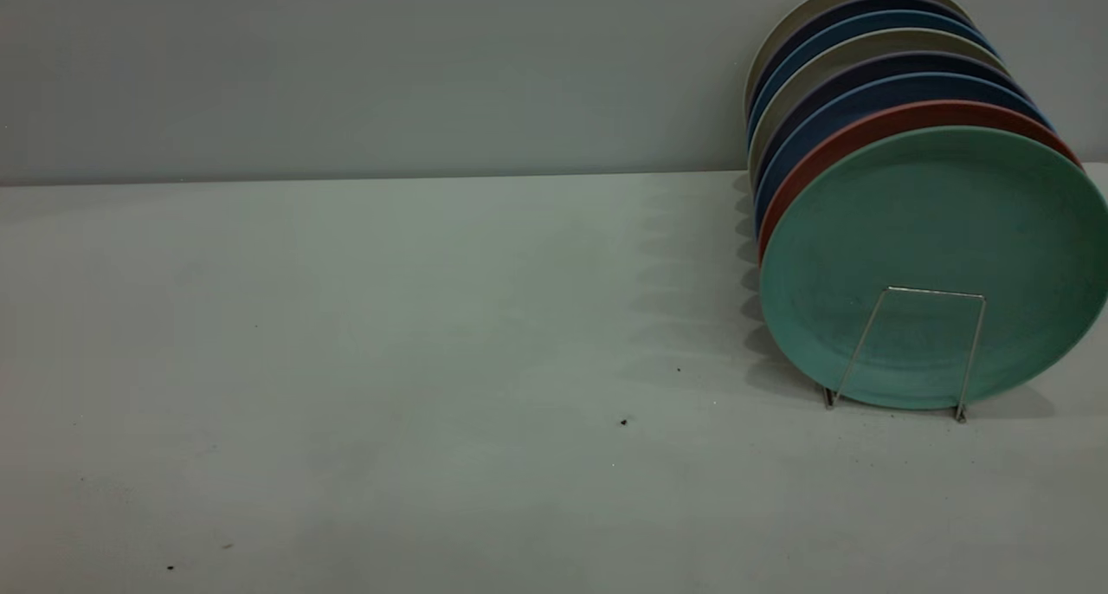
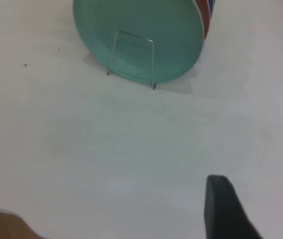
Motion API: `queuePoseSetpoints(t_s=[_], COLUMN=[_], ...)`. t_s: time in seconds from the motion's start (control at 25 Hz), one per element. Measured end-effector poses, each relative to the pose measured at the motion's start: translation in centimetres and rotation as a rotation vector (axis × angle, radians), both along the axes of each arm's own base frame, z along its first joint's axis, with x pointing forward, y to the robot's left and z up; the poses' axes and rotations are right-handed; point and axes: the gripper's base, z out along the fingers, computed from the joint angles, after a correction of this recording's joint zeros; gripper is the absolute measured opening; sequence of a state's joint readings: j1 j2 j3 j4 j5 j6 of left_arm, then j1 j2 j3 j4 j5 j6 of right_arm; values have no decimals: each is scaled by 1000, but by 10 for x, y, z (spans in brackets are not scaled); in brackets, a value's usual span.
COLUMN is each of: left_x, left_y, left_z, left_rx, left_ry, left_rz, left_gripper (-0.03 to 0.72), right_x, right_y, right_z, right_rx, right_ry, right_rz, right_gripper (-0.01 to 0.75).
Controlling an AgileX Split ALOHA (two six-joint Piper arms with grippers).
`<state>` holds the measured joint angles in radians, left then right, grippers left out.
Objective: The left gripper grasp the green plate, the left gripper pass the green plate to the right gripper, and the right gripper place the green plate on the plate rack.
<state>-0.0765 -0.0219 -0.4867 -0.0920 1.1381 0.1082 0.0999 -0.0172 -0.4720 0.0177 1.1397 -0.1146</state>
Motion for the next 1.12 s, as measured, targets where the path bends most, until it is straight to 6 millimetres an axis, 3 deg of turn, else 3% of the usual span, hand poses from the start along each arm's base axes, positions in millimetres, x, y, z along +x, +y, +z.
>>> queuePoseSetpoints(t_s=[0.4, 1.12], left_x=[0, 0], left_y=[0, 0], left_z=[0, 0], left_rx=[0, 1], left_ry=[0, 0], left_rz=[0, -1], left_gripper=[539, 539], right_x=[0, 0], right_y=[0, 0], right_z=[0, 0], right_rx=[-1, 0], right_ry=[0, 0], right_rz=[1, 0], right_gripper=[236, 239])
